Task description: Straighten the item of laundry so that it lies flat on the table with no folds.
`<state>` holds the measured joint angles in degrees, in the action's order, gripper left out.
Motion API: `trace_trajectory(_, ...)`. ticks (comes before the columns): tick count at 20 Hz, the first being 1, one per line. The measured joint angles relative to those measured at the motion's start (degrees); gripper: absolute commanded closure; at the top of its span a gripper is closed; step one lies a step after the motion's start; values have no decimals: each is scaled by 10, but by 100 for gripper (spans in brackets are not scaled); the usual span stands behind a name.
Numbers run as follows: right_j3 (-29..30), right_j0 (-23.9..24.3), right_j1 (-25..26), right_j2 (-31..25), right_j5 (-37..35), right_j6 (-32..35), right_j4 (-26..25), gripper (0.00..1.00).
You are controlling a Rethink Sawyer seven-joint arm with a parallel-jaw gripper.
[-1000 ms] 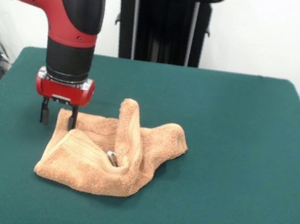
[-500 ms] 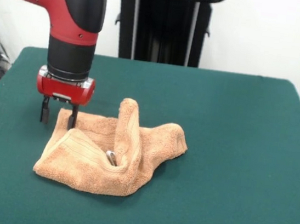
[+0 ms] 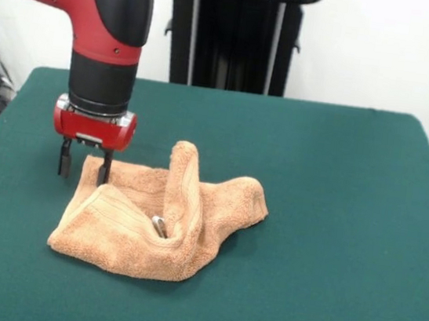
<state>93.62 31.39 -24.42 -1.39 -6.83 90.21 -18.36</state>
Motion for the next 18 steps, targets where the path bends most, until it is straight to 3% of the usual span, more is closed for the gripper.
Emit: trace_trajectory(18,12,-7,1,11,36,0,0,0)
